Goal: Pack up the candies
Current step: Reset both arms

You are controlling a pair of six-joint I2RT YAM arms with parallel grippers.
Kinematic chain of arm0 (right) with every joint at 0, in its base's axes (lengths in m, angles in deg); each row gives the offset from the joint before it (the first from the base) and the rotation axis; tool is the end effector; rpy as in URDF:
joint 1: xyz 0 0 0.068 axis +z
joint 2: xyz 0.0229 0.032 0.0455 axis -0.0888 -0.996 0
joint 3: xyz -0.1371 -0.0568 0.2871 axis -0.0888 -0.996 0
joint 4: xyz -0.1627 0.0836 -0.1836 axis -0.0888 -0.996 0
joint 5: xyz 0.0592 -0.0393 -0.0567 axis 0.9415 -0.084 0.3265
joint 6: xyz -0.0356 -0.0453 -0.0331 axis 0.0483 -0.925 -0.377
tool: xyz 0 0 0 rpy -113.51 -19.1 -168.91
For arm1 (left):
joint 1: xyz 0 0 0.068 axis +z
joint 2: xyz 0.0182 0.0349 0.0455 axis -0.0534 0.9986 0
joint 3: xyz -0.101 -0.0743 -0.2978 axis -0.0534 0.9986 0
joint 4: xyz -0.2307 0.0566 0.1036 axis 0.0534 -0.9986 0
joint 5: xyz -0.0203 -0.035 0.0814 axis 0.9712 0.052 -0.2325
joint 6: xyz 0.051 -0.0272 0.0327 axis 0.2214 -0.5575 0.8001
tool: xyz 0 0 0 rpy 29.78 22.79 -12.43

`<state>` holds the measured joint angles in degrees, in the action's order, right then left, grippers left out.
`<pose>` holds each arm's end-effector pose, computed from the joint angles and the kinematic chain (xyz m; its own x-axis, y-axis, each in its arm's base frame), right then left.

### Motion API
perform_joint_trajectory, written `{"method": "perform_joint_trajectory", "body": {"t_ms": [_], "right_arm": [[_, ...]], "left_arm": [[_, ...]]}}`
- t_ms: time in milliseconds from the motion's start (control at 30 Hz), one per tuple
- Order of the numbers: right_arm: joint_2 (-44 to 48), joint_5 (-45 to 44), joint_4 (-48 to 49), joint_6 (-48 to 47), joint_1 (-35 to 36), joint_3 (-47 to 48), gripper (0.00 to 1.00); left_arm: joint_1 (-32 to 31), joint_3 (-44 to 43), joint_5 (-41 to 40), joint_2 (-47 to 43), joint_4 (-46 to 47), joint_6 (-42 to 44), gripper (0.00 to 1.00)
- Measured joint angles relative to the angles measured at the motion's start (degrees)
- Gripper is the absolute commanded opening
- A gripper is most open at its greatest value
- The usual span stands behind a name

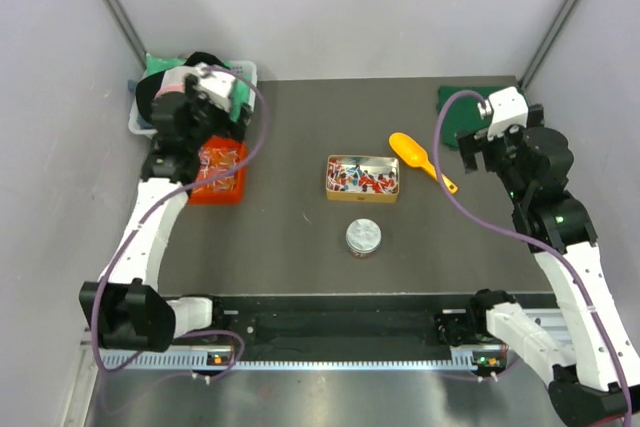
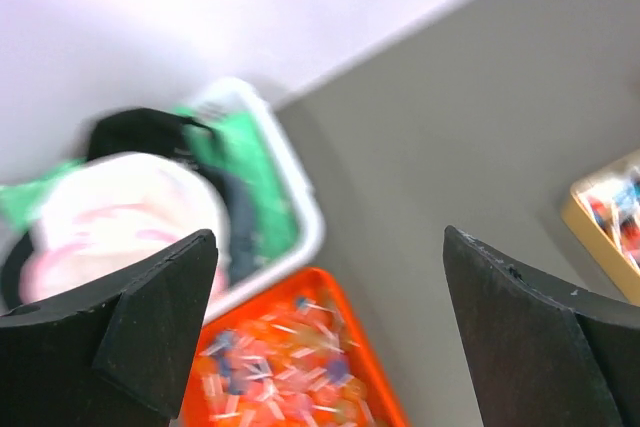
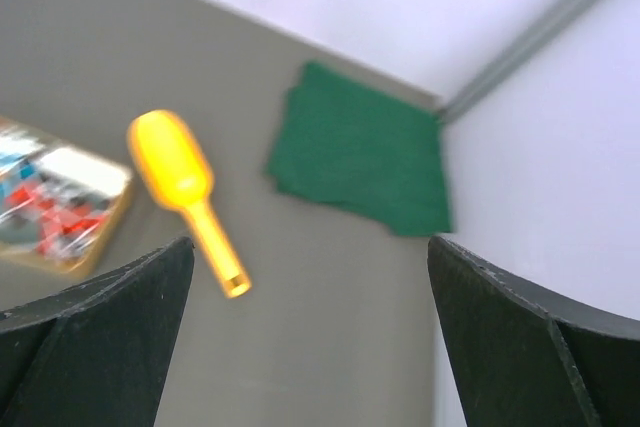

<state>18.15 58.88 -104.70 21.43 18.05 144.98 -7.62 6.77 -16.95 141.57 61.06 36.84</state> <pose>0.1421 0.0256 0.4445 -0.1658 -0.3843 -0.9082 -0.1622 0.9190 -0.3592 0.2848 -0.0387 0.4199 -0.0507 0.3219 -0.9454 0.4138 0.8683 0.2734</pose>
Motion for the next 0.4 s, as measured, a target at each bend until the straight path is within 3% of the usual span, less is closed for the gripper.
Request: {"method": "perform_joint_trajectory", "body": {"t_ms": [233,400], "right_arm": [[-0.35,-12.5,9.16,-3.87,-0.9,0.04,0.99],[0.52,-15.78,13.05,-4.04,-1.2,0.11,0.99]], "left_arm": [[17.49,-9.42,7.04,-0.2,-1.77,-8.52,0.99],[19.3,-9.92,9.9,-0.17,-2.16,-11.85,0.99]]}}
